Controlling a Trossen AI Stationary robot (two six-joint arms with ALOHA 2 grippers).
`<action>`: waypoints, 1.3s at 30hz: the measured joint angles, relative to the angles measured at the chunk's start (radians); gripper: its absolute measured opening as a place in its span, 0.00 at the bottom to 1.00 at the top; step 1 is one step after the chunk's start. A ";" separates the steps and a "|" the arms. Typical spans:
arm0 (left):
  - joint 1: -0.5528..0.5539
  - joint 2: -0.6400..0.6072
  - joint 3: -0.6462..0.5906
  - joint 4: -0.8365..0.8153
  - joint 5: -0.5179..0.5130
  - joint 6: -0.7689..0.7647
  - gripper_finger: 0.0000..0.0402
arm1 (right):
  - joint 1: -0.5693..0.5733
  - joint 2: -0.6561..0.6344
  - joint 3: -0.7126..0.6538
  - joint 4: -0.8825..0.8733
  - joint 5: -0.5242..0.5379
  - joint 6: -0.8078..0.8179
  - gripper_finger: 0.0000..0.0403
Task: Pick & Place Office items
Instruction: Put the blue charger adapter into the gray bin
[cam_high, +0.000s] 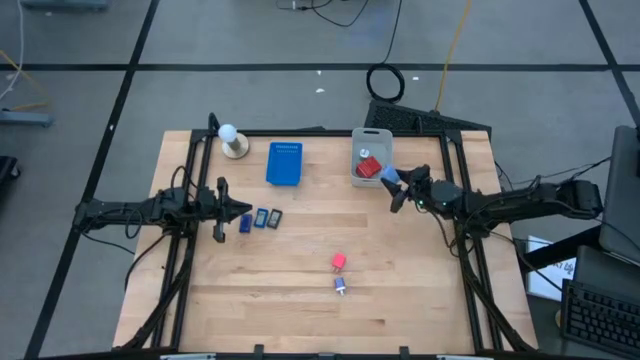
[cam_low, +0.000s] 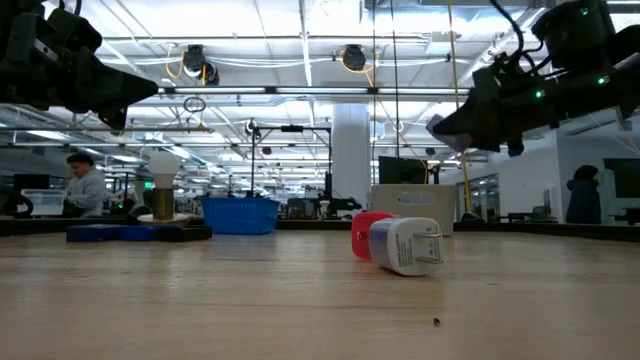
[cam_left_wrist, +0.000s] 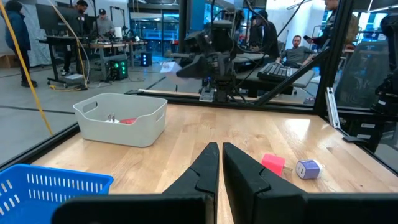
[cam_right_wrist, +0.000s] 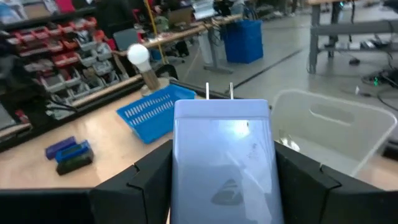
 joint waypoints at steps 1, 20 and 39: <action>0.000 0.000 0.000 0.000 0.000 0.000 0.05 | -0.008 0.019 0.000 -0.001 0.000 0.009 0.53; 0.000 0.000 0.000 0.000 0.000 0.000 0.05 | -0.331 0.349 0.374 -0.315 -0.265 -0.065 0.53; 0.000 0.000 0.000 0.000 0.000 0.000 0.05 | -0.489 0.627 0.465 -0.269 -0.285 -0.049 0.53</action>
